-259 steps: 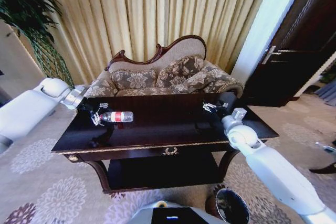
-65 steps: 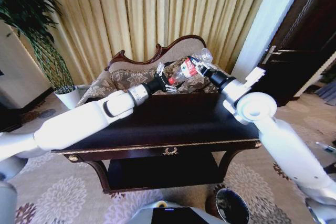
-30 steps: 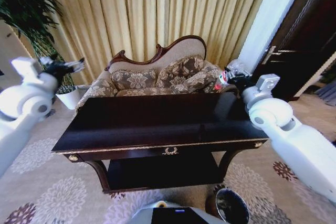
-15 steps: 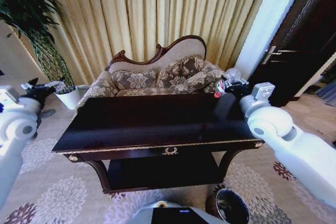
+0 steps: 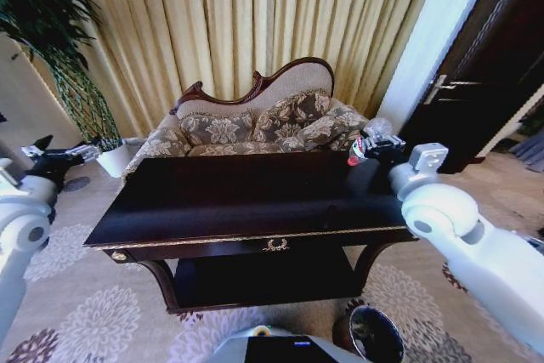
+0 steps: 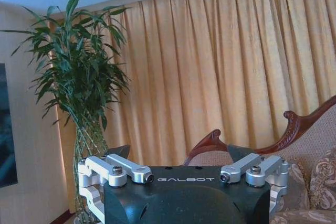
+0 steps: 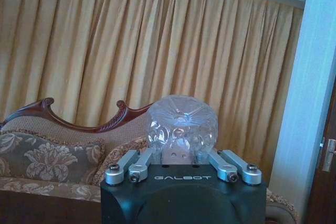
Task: Move to the front of the table and place the trash on the table into the trash bin.
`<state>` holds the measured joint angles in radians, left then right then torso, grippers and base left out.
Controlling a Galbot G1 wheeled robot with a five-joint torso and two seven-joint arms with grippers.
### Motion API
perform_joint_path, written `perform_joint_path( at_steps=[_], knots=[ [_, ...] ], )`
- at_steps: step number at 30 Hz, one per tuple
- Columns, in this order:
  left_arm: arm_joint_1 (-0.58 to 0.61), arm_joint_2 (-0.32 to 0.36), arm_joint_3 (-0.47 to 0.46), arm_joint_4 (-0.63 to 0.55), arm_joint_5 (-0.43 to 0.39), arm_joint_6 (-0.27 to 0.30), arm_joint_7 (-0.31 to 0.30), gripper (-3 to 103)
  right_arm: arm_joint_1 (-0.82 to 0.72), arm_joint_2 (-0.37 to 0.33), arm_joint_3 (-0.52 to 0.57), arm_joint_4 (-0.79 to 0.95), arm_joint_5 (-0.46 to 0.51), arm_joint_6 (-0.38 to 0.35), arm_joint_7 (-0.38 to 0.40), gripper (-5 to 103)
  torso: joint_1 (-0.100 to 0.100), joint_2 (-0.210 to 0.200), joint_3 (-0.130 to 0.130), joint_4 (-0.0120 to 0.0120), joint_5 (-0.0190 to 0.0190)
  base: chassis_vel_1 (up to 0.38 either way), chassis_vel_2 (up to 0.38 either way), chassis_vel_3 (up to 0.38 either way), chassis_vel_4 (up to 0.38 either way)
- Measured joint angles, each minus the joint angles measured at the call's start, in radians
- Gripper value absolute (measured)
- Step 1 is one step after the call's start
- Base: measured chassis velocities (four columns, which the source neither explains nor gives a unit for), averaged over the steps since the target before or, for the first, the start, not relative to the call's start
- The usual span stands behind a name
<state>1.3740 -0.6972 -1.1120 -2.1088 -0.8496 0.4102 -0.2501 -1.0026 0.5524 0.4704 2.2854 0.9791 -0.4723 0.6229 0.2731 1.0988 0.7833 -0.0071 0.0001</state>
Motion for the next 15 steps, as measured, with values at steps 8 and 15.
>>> perform_joint_path(
  at_steps=[8,15],
  knots=[
    [0.01,-0.008,0.001,-0.018,0.009,0.0,-0.003,100,0.009,-0.003,0.01,-0.003,0.002,0.0,-0.018,27,0.0,0.0,0.0,0.0,-0.0002,0.084,-0.073,-0.075,0.089],
    [0.039,-0.005,-0.011,-0.05,0.009,-0.001,-0.011,100,-0.004,0.015,0.022,-0.002,-0.003,0.003,-0.021,27,0.0,0.0,0.0,-0.0001,0.0002,0.181,-0.181,-0.18,0.168]
  ],
)
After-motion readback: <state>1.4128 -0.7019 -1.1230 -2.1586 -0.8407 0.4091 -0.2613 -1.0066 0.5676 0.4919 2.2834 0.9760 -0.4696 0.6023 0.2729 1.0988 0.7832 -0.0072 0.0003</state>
